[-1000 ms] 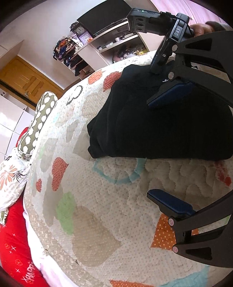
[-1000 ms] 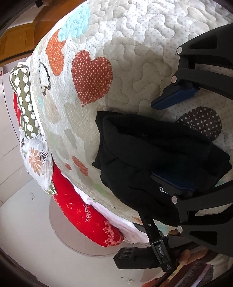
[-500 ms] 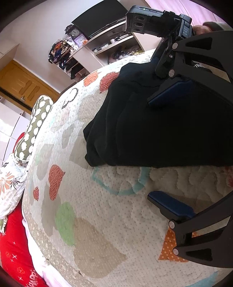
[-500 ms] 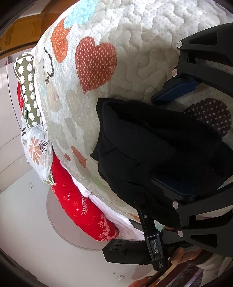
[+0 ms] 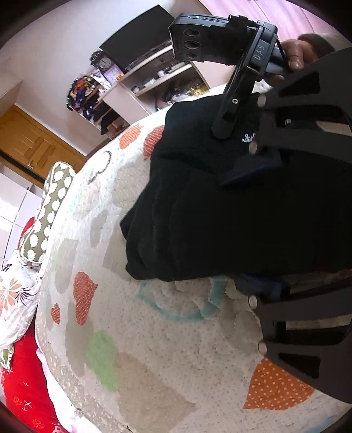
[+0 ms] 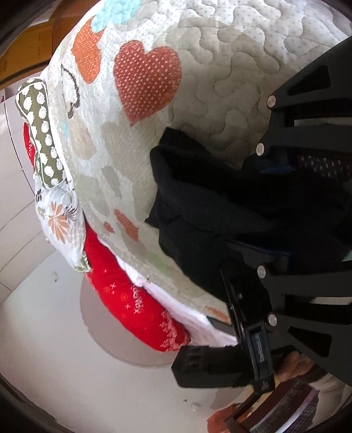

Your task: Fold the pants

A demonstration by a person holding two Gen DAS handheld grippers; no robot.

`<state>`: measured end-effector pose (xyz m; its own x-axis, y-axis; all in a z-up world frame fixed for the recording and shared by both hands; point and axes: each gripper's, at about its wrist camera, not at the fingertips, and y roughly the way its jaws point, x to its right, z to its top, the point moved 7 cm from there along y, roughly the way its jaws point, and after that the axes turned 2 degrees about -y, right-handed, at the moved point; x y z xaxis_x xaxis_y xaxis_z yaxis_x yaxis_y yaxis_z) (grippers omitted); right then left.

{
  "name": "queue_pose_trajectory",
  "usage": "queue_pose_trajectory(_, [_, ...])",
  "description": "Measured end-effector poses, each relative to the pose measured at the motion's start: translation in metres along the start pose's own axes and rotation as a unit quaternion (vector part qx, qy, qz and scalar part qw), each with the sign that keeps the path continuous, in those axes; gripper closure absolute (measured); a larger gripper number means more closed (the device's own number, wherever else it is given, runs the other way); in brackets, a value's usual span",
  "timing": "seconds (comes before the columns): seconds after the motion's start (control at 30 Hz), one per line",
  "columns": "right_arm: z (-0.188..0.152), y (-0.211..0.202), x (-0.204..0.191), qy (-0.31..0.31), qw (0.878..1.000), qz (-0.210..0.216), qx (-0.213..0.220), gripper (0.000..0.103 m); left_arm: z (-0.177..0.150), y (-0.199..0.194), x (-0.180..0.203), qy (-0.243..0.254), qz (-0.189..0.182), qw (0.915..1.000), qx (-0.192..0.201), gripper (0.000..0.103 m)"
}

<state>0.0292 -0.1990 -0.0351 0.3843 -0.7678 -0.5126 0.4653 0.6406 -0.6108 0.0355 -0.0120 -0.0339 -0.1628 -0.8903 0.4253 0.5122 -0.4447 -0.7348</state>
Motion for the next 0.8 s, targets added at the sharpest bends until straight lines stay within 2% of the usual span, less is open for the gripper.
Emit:
queue_pose_trajectory(0.07, [0.007,-0.007,-0.013,-0.017,1.000,0.002,0.008,0.067,0.007,-0.012,0.005,0.010,-0.003,0.9999,0.009,0.063])
queue_pose_trajectory(0.23, [0.037,-0.013,-0.040,-0.046,0.998,0.013,0.029,0.068,0.041,-0.040,0.004,0.027,0.012,0.9983,0.051,0.064])
queue_pose_trajectory(0.37, [0.071,0.001,-0.058,-0.071,0.996,0.007,0.044,0.068,0.074,-0.050,-0.008,0.029,0.032,0.9964,0.073,0.064])
queue_pose_trajectory(0.53, [0.103,0.033,-0.059,-0.075,0.996,-0.004,0.045,0.068,0.103,-0.033,-0.033,0.016,0.051,0.9957,0.076,0.064])
queue_pose_trajectory(0.63, [0.111,0.063,-0.042,-0.058,0.998,-0.020,0.030,0.067,0.108,-0.007,-0.056,-0.005,0.058,0.9970,0.051,0.063])
queue_pose_trajectory(0.7, [0.107,0.087,-0.023,-0.049,0.998,-0.047,0.001,0.064,0.104,0.017,-0.072,-0.019,0.072,0.9970,0.021,0.059])
queue_pose_trajectory(0.73, [0.104,0.095,-0.014,-0.047,0.996,-0.070,-0.008,0.063,0.102,0.025,-0.081,-0.027,0.080,0.9963,0.014,0.049])
queue_pose_trajectory(0.77, [0.099,0.101,-0.004,-0.045,0.995,-0.089,-0.018,0.056,0.100,0.028,-0.087,-0.034,0.081,0.9959,0.017,0.036])
queue_pose_trajectory(0.8, [0.096,0.101,0.000,-0.039,0.995,-0.090,-0.020,0.050,0.099,0.025,-0.091,-0.041,0.084,0.9954,0.023,0.031])
